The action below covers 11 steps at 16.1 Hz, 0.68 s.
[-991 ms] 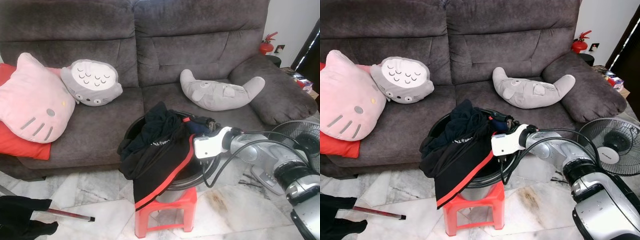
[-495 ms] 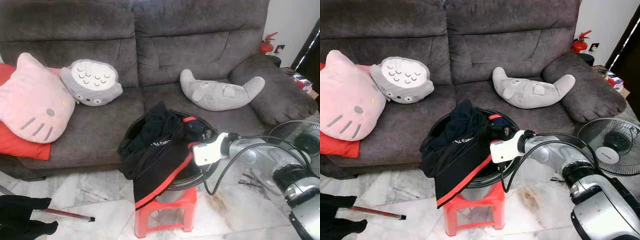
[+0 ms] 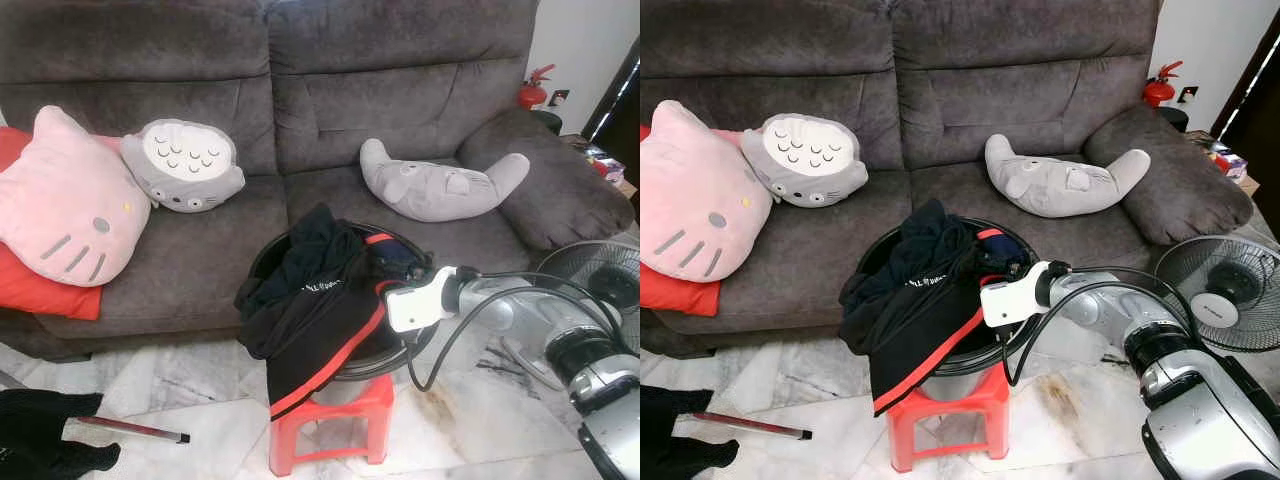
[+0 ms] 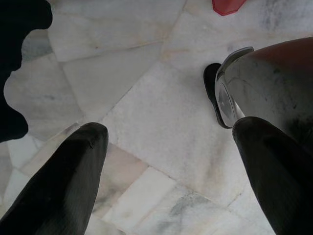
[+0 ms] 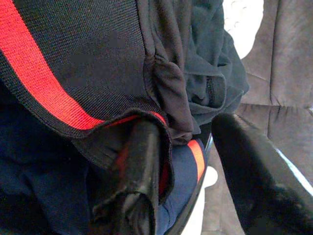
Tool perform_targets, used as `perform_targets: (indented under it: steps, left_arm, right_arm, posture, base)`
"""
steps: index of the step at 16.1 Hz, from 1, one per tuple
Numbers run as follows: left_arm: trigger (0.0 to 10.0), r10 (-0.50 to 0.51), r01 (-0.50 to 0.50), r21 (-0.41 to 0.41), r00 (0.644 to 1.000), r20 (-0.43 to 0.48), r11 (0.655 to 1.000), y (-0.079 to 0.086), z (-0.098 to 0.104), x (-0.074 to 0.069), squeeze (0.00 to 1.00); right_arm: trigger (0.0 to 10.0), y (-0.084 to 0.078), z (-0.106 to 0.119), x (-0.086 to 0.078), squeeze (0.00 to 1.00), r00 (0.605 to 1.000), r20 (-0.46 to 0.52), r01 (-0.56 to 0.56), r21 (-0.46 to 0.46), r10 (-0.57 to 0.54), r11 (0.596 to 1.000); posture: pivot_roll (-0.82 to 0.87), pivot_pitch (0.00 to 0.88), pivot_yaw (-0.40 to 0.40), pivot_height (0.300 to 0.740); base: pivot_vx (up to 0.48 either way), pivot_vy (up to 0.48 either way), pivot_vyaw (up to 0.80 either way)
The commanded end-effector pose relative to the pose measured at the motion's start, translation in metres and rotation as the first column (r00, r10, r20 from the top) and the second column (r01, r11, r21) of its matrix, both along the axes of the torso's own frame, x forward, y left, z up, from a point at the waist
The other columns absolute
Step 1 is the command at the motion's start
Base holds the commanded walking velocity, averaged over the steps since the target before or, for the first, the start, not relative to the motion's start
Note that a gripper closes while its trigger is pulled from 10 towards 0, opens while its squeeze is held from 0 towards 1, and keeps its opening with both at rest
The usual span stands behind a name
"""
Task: Hang hanger
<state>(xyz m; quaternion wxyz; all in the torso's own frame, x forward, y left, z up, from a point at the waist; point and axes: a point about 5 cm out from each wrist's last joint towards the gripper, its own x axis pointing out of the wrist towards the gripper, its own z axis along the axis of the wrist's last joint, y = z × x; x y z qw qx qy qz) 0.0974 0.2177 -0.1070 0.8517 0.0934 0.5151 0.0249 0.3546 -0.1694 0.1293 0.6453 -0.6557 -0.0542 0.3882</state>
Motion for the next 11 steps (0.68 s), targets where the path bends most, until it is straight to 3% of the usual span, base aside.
perform_targets:
  steps: [1,11]
  left_arm:
    - [10.0,-0.034,0.033,-0.015,0.998,-0.048,0.999,-0.0062,-0.0040,-0.0098,0.00]
    - [10.0,-0.040,0.039,-0.017,0.998,-0.048,0.999,-0.0069,-0.0040,-0.0093,0.00]
  right_arm:
    - [0.0,0.0011,-0.0001,-0.0011,0.00,1.000,-0.008,-0.005,0.016,0.005,1.000]
    - [0.0,-0.0032,0.0090,0.0008,0.00,1.000,0.014,0.016,0.042,-0.017,0.999]
  posture:
    - [-0.11,0.053,0.019,0.740]
    - [-0.12,0.054,0.017,0.740]
  base:
    - [0.000,0.000,0.00]
    - [0.000,0.000,0.00]
